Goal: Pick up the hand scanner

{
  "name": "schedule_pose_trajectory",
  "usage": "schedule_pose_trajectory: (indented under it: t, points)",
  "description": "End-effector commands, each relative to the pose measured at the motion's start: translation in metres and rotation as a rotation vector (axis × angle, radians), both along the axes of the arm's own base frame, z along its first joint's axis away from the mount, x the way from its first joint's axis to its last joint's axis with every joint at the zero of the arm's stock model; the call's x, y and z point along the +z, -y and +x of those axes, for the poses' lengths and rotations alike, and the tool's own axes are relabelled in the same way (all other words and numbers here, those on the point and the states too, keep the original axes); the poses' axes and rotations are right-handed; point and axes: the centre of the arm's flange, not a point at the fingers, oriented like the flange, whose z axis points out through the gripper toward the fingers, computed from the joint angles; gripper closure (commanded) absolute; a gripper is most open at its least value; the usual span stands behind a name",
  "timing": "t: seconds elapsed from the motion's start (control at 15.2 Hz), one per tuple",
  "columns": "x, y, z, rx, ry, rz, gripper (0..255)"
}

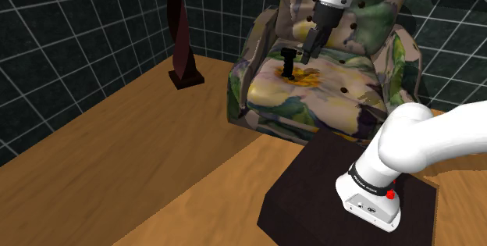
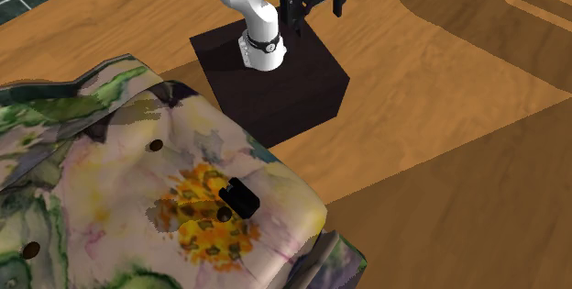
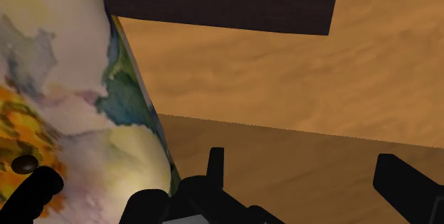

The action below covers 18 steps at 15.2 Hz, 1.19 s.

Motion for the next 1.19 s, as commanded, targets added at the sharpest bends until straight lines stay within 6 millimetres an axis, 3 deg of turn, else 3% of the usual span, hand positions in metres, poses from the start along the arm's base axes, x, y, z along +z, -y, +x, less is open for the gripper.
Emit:
schedule_pose_trajectory:
  t: [0.0,1.12]
  points:
    - [0.000,0.000,0.000,0.000,0.000,0.000,0]
    - [-0.070,0.148,0.144,0.033,-0.024,-0.082,0]
